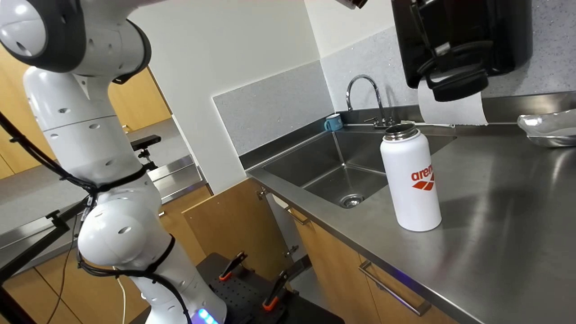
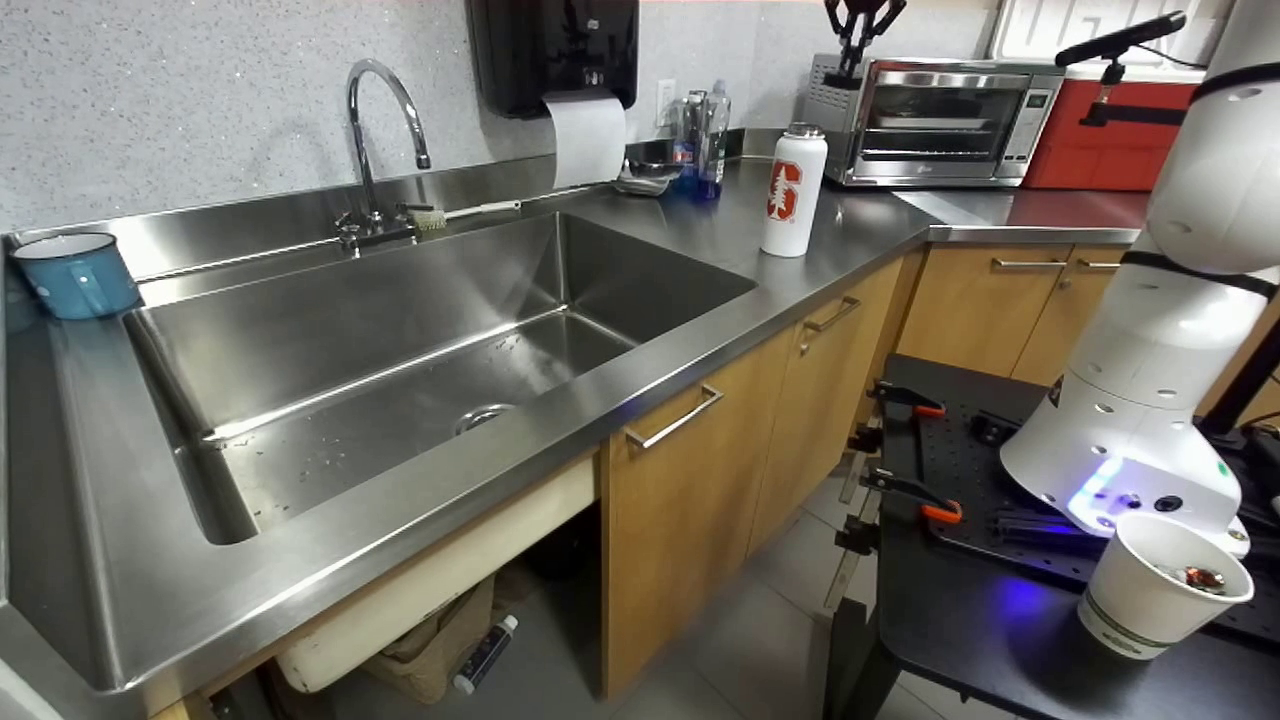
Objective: Remove the black lid from the white bottle
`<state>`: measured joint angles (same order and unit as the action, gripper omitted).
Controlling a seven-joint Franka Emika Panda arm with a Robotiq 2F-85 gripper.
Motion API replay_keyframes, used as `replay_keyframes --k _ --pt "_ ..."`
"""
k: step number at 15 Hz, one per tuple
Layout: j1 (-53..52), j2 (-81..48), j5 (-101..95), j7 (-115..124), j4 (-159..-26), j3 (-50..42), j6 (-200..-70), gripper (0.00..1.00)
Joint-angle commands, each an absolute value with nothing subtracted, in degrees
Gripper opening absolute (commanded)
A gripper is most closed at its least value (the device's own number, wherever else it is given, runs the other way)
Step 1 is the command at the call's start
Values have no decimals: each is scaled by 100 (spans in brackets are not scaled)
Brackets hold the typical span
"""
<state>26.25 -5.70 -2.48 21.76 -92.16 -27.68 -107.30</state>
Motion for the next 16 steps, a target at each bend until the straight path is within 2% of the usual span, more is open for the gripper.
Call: replay_keyframes --k 1,16 --pt "2850 -1094 174 2466 -8816 -2845 -10527 5" --pt "3273 -2104 393 3356 -9865 -3000 -11623 5"
